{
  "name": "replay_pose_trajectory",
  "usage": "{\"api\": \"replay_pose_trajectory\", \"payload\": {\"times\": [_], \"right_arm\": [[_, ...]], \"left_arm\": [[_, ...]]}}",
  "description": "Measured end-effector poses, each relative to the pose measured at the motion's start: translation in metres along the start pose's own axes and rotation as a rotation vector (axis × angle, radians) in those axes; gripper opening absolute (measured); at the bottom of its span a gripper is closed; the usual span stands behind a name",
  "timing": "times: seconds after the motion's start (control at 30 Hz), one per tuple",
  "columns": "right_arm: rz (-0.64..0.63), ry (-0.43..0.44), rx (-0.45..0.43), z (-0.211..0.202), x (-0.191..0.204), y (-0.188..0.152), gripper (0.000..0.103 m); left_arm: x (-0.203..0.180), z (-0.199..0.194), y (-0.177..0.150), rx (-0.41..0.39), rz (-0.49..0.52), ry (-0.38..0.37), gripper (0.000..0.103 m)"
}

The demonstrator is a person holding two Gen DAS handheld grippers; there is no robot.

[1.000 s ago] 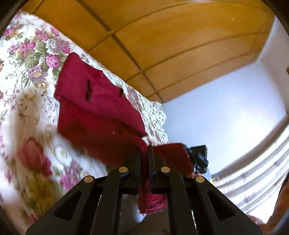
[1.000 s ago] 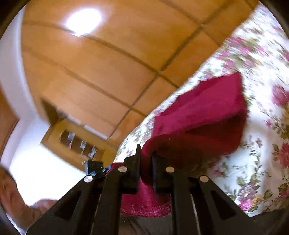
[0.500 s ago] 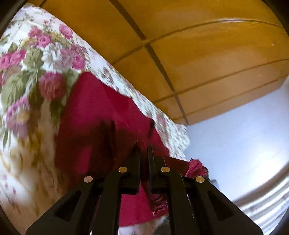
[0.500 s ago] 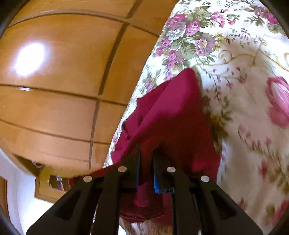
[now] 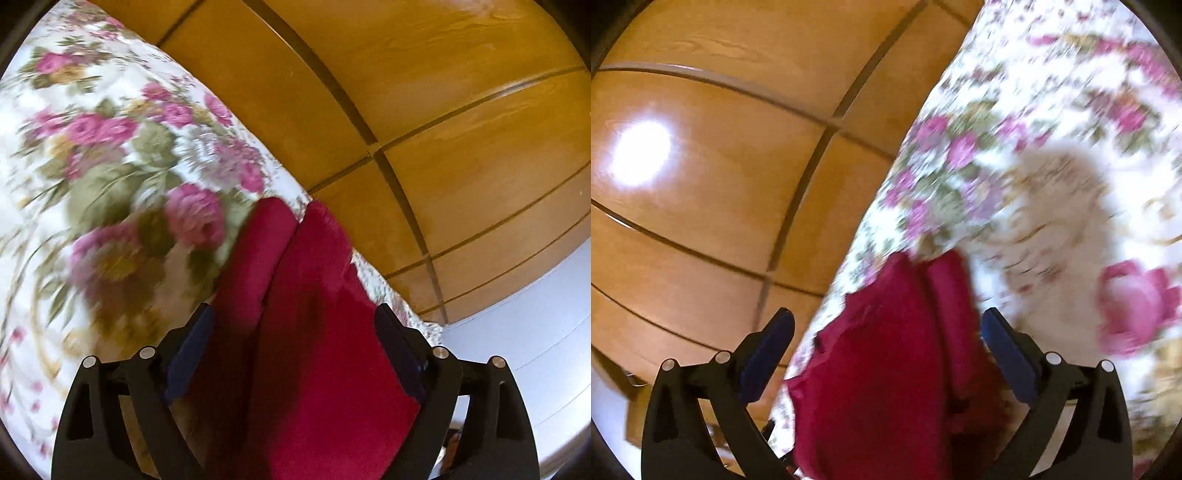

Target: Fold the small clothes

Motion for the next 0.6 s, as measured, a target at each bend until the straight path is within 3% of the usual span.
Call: {"api": "replay_pose_trajectory", "payload": {"times": [0.13,0.27,0.43,0.53,0.6], "right_arm": [[0.039,-0.065,0.063,-0.015,-0.017,-0.006,0.101],[0.132,-0.136,0.181,-0.023,-0.039,-0.029,0.101],[0.115,-0.107,0.238,-0.044,-0.036,-0.062,0.097],[0.049,-0.098,0.294,-0.047,-0.029,-0.087,0.089],[0.008,-0.102,0.334,-0.042,-0.025,-0.101,0.076]], "left_arm": [[0.009,-0.022,-0.029,0.008,0.069,0.015,0.086],[0.005,-0.040,-0.055,0.043,0.169,0.004,0.087],[-0.002,-0.045,-0.065,0.066,0.179,-0.021,0.084],[-0.002,-0.045,-0.066,0.079,0.151,-0.032,0.072],[-0.006,-0.042,-0.069,0.092,0.170,-0.026,0.070]]}}
Point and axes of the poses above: each gripper's, at about its wrist camera, not at the fingertips, and z roughly the way its jaws point, x to its left, y to its top, the point moved 5 cm from there along z, roughly the way its jaws point, and after that the axes turned 4 degrees about -x, right-handed, at the moved point
